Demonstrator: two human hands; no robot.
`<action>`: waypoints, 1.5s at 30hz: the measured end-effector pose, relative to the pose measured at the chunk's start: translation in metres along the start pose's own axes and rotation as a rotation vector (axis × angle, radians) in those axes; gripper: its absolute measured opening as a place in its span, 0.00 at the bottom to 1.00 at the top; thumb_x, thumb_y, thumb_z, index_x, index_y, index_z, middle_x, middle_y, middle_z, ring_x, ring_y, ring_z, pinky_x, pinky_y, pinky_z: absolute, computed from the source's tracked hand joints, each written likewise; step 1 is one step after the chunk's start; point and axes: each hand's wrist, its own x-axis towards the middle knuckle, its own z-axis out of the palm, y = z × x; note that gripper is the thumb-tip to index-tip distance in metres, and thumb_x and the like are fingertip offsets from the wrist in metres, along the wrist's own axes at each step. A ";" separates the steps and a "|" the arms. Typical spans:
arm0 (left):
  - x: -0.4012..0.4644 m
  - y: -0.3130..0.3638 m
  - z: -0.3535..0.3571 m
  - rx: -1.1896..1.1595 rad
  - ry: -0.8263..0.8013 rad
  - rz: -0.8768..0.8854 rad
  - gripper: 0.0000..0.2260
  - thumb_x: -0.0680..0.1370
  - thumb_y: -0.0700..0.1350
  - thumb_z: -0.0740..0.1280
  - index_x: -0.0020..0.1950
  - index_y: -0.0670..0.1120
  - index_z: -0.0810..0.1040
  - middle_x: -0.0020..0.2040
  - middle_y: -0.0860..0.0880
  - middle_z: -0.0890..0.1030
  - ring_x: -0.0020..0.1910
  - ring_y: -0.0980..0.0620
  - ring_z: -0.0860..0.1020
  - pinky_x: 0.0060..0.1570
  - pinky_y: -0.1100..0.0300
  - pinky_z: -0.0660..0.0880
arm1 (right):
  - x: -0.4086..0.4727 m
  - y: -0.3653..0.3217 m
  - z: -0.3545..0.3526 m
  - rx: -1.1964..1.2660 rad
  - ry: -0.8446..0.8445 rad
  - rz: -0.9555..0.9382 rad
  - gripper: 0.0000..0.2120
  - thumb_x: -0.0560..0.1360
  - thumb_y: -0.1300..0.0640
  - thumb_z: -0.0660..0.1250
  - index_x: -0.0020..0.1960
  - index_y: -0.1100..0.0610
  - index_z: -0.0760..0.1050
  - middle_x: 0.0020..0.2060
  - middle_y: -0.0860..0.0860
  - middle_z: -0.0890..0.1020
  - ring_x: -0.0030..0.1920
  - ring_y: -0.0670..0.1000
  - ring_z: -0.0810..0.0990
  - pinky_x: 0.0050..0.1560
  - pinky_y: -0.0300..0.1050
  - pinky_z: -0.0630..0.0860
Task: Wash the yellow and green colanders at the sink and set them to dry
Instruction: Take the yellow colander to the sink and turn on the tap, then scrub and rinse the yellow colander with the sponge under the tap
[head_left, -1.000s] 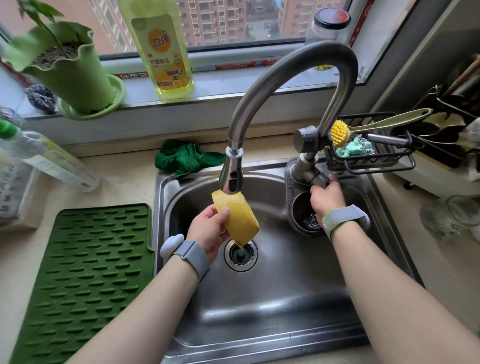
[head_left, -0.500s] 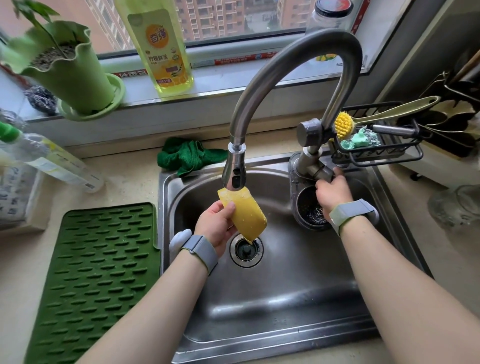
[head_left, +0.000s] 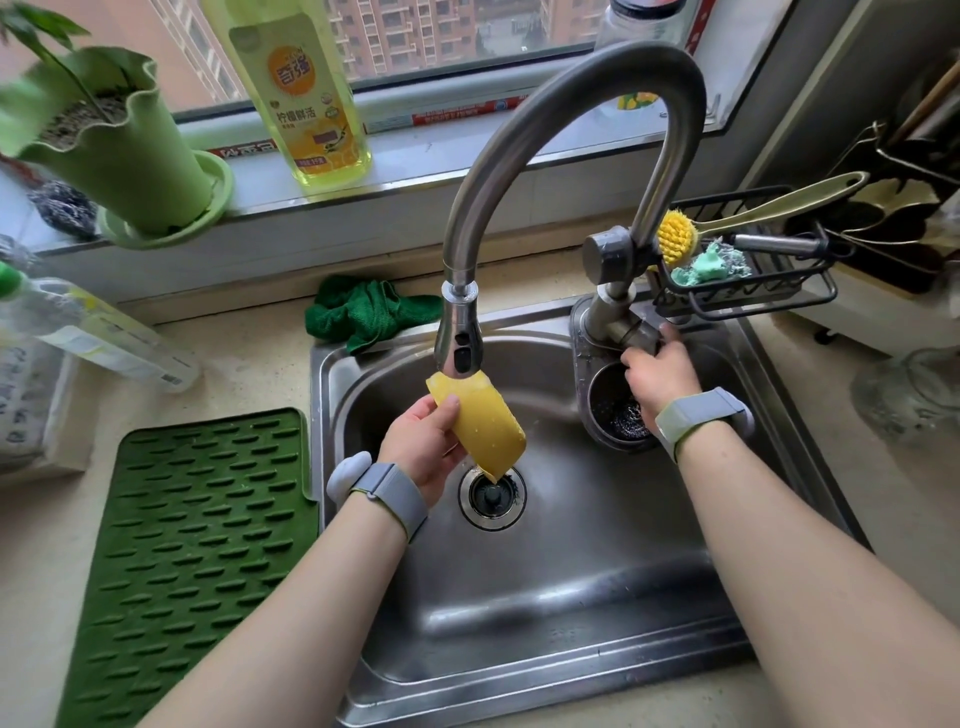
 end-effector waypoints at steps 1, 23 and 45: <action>0.001 0.000 0.000 -0.003 -0.001 -0.001 0.12 0.83 0.42 0.60 0.67 0.43 0.74 0.49 0.47 0.81 0.45 0.51 0.80 0.42 0.57 0.76 | -0.003 -0.002 -0.001 0.018 -0.009 0.000 0.35 0.69 0.56 0.65 0.74 0.50 0.58 0.59 0.53 0.77 0.60 0.57 0.76 0.67 0.56 0.69; 0.007 0.006 -0.035 -0.294 0.028 -0.137 0.22 0.85 0.51 0.51 0.77 0.43 0.64 0.72 0.41 0.72 0.65 0.42 0.73 0.66 0.41 0.66 | -0.009 -0.113 -0.050 -0.927 0.419 -0.303 0.11 0.77 0.55 0.63 0.57 0.56 0.78 0.57 0.58 0.79 0.62 0.62 0.71 0.63 0.56 0.62; 0.008 0.006 -0.047 -0.526 0.113 -0.190 0.23 0.86 0.50 0.48 0.76 0.38 0.62 0.73 0.37 0.69 0.73 0.41 0.68 0.72 0.44 0.62 | -0.104 -0.062 -0.010 0.571 0.069 0.069 0.12 0.79 0.49 0.59 0.53 0.56 0.75 0.45 0.56 0.81 0.39 0.55 0.83 0.35 0.55 0.81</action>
